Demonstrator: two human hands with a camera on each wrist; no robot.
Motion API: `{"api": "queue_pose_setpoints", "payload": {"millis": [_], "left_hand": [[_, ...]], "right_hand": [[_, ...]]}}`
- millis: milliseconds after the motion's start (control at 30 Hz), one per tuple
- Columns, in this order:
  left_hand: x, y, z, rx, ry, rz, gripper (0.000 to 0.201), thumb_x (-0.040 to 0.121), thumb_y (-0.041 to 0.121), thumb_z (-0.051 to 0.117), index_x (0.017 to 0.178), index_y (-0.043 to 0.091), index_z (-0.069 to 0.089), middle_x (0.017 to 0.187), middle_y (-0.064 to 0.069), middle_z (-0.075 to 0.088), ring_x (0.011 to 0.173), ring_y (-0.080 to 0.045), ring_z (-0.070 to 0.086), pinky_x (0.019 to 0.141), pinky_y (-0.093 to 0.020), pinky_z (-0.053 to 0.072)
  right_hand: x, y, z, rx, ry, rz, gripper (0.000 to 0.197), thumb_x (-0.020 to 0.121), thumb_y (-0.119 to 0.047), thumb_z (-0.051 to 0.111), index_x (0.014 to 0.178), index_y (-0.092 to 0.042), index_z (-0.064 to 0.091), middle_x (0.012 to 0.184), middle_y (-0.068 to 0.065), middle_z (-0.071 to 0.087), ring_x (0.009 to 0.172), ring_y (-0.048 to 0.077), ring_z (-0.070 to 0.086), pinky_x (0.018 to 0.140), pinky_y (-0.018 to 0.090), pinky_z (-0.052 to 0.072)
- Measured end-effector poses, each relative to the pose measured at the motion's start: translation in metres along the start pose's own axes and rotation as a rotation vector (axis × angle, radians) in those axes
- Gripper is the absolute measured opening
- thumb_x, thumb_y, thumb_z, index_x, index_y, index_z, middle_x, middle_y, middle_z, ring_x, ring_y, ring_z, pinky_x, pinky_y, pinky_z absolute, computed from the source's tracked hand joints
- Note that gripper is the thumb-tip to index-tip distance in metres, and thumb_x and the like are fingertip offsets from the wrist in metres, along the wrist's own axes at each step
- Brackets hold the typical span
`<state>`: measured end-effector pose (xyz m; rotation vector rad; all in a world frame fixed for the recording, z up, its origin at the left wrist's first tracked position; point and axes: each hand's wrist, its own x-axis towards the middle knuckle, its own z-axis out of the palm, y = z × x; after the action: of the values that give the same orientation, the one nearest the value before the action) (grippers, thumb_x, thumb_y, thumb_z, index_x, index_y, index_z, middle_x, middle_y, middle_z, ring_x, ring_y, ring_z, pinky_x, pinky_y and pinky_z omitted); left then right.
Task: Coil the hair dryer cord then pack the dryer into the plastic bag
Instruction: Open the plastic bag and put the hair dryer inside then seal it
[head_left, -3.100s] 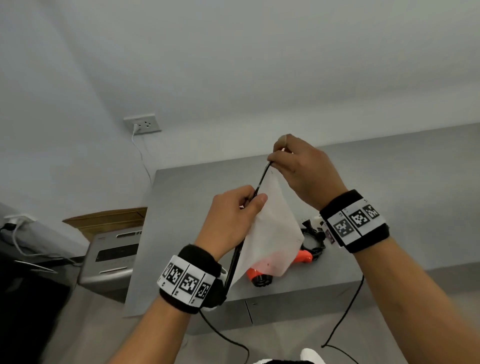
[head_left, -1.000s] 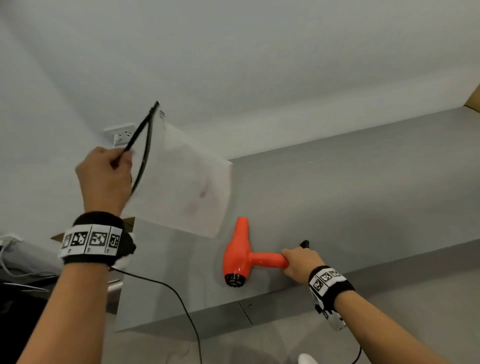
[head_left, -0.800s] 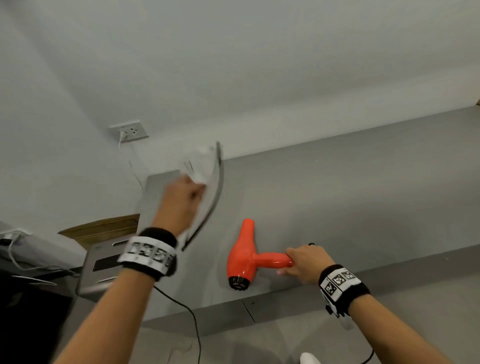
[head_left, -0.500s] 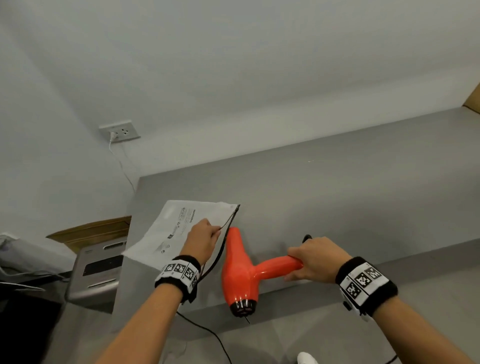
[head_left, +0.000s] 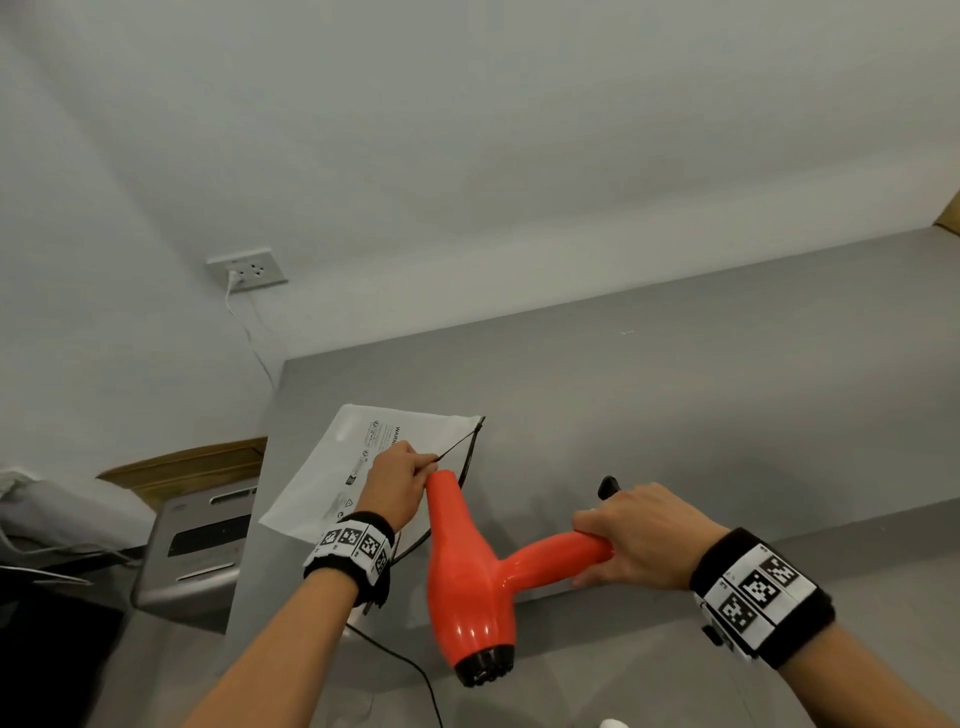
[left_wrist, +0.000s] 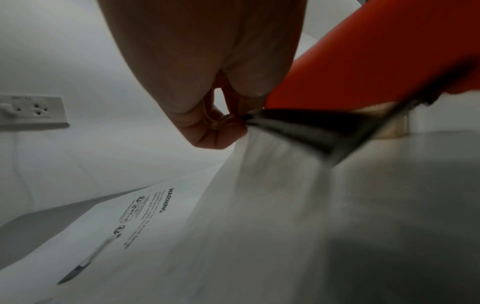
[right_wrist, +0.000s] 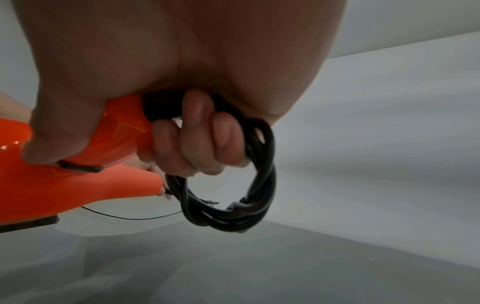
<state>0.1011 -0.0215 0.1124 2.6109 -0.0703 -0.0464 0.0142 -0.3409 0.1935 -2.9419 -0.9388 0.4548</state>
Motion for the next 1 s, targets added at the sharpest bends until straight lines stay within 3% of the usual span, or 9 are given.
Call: {"api": "queue_pose_setpoints", "payload": {"millis": [200, 333, 467, 567, 633, 700, 800, 900, 1000], "left_hand": [[-0.010, 0.014, -0.011, -0.138, -0.003, -0.028, 0.019, 0.097, 0.021, 0.065, 0.110, 0.016, 0.080, 0.089, -0.004, 0.064, 0.086, -0.018, 0.059, 0.083, -0.031, 0.046], [-0.033, 0.044, -0.004, -0.158, -0.074, 0.066, 0.021, 0.099, 0.027, 0.062, 0.113, 0.022, 0.077, 0.089, 0.007, 0.058, 0.083, -0.003, 0.054, 0.074, -0.014, 0.036], [-0.049, 0.073, 0.003, -0.200, -0.085, 0.207, 0.023, 0.099, 0.026, 0.062, 0.117, 0.026, 0.076, 0.088, 0.005, 0.058, 0.081, -0.003, 0.054, 0.073, -0.014, 0.037], [-0.050, 0.090, 0.003, -0.239, -0.037, 0.221, 0.027, 0.100, 0.024, 0.062, 0.124, 0.023, 0.073, 0.094, 0.007, 0.060, 0.086, -0.007, 0.056, 0.081, -0.015, 0.042], [-0.048, 0.093, -0.001, -0.274, 0.051, 0.197, 0.031, 0.099, 0.025, 0.063, 0.129, 0.021, 0.068, 0.098, 0.013, 0.056, 0.088, 0.000, 0.055, 0.082, -0.009, 0.041], [-0.046, 0.083, -0.006, -0.199, 0.119, 0.214, 0.040, 0.096, 0.033, 0.066, 0.135, 0.025, 0.059, 0.103, 0.014, 0.050, 0.091, 0.000, 0.052, 0.083, -0.012, 0.042], [-0.042, 0.054, -0.012, -0.017, 0.225, 0.194, 0.048, 0.087, 0.043, 0.071, 0.130, 0.028, 0.055, 0.113, 0.010, 0.046, 0.103, -0.011, 0.049, 0.090, -0.029, 0.044], [-0.038, 0.042, -0.014, -0.097, 0.208, 0.154, 0.042, 0.087, 0.035, 0.072, 0.125, 0.025, 0.058, 0.113, 0.011, 0.047, 0.106, -0.014, 0.050, 0.091, -0.029, 0.049], [-0.037, 0.047, -0.010, -0.093, 0.198, 0.161, 0.029, 0.094, 0.016, 0.064, 0.123, 0.017, 0.061, 0.113, 0.005, 0.055, 0.101, -0.015, 0.056, 0.089, -0.037, 0.055]], "right_hand": [[0.012, 0.000, 0.003, -0.007, -0.022, 0.042, 0.053, 0.080, -0.079, 0.050, 0.087, -0.026, 0.051, 0.084, 0.002, 0.069, 0.082, 0.027, 0.062, 0.064, 0.034, 0.035], [0.026, -0.004, 0.006, 0.024, 0.035, 0.173, 0.047, 0.084, -0.074, 0.050, 0.089, -0.028, 0.053, 0.090, 0.001, 0.070, 0.087, 0.027, 0.066, 0.068, 0.034, 0.035], [0.041, -0.025, 0.005, 0.076, 0.165, 0.333, 0.044, 0.089, -0.064, 0.052, 0.099, -0.022, 0.060, 0.097, 0.004, 0.072, 0.090, 0.029, 0.068, 0.074, 0.037, 0.044], [0.050, -0.044, 0.003, 0.162, 0.258, 0.369, 0.038, 0.094, -0.057, 0.050, 0.105, -0.022, 0.059, 0.094, 0.001, 0.071, 0.087, 0.027, 0.069, 0.069, 0.035, 0.042], [0.053, -0.048, 0.002, 0.209, 0.308, 0.402, 0.038, 0.094, -0.058, 0.049, 0.104, -0.023, 0.058, 0.090, 0.000, 0.071, 0.084, 0.026, 0.069, 0.067, 0.034, 0.040], [0.053, -0.043, 0.002, 0.278, 0.315, 0.428, 0.036, 0.093, -0.060, 0.048, 0.094, -0.024, 0.052, 0.082, -0.001, 0.065, 0.076, 0.025, 0.062, 0.067, 0.034, 0.039], [0.049, -0.032, 0.002, 0.370, 0.303, 0.462, 0.037, 0.092, -0.061, 0.049, 0.078, -0.028, 0.041, 0.074, -0.006, 0.055, 0.068, 0.022, 0.051, 0.066, 0.034, 0.040], [0.051, -0.029, 0.009, 0.390, 0.298, 0.494, 0.037, 0.091, -0.062, 0.049, 0.079, -0.027, 0.043, 0.074, -0.006, 0.055, 0.068, 0.021, 0.052, 0.066, 0.034, 0.041], [0.056, -0.029, 0.013, 0.452, 0.304, 0.539, 0.036, 0.091, -0.059, 0.050, 0.081, -0.025, 0.048, 0.075, -0.006, 0.057, 0.069, 0.021, 0.054, 0.067, 0.034, 0.041]]}}
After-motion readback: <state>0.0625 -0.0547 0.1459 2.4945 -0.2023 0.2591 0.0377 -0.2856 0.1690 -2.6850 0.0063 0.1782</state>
